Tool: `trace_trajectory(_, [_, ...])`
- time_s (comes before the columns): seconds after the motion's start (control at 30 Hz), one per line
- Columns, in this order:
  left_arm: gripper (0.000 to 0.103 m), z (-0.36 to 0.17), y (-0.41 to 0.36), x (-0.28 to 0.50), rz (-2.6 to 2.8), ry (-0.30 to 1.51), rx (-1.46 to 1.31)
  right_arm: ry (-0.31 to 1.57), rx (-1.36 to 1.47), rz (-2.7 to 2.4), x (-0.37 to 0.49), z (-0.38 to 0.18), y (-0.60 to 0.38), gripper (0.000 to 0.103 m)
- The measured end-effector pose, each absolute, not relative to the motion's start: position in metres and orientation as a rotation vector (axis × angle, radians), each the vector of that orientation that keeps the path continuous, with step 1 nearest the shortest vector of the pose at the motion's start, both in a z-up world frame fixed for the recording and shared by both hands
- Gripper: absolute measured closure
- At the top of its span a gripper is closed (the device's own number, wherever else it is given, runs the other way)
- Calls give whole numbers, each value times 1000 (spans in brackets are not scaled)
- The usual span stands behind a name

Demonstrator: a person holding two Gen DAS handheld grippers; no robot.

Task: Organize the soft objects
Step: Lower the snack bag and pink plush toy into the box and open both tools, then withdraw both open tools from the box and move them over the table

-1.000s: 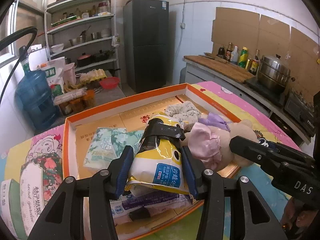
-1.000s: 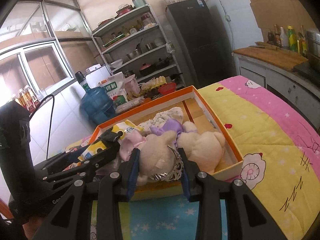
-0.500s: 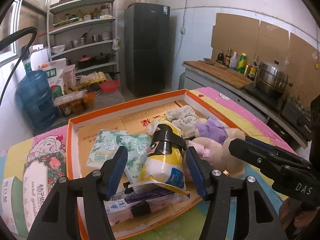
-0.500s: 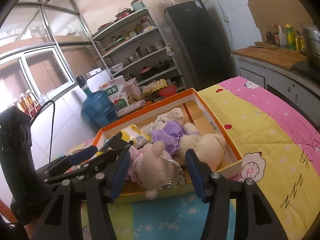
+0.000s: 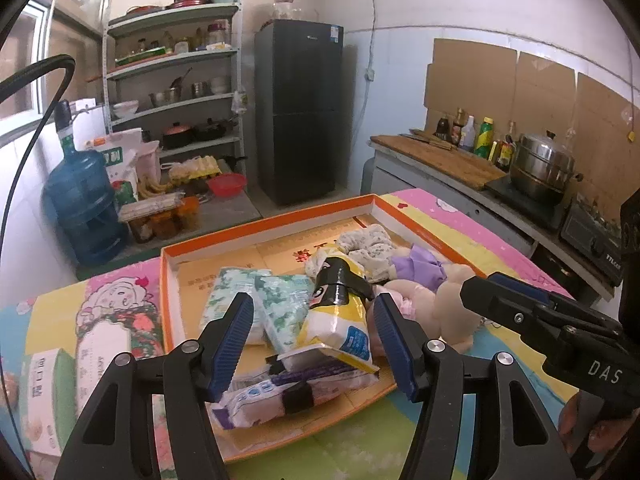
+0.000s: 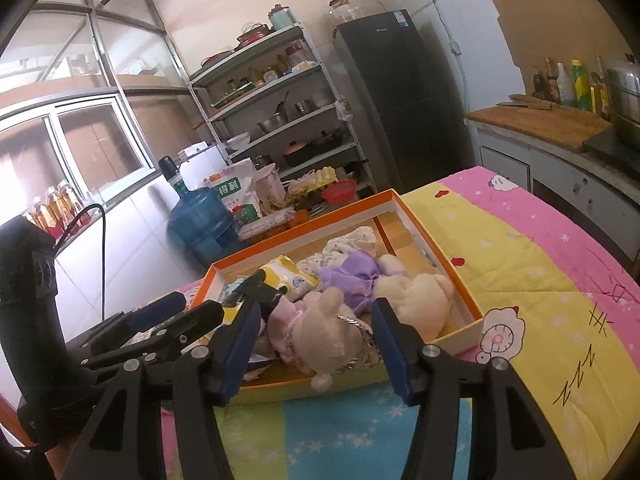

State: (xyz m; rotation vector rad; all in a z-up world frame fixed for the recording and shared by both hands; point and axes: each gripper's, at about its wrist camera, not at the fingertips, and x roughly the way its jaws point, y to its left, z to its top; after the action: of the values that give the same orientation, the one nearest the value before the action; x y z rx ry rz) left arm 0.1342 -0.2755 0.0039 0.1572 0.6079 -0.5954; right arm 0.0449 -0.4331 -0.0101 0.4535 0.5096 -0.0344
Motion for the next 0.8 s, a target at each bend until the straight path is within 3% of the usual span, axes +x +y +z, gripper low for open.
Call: trace_trajectory(0.8, [38, 30, -197, 102, -527, 568, 91, 486, 351, 31, 34, 23, -369, 46])
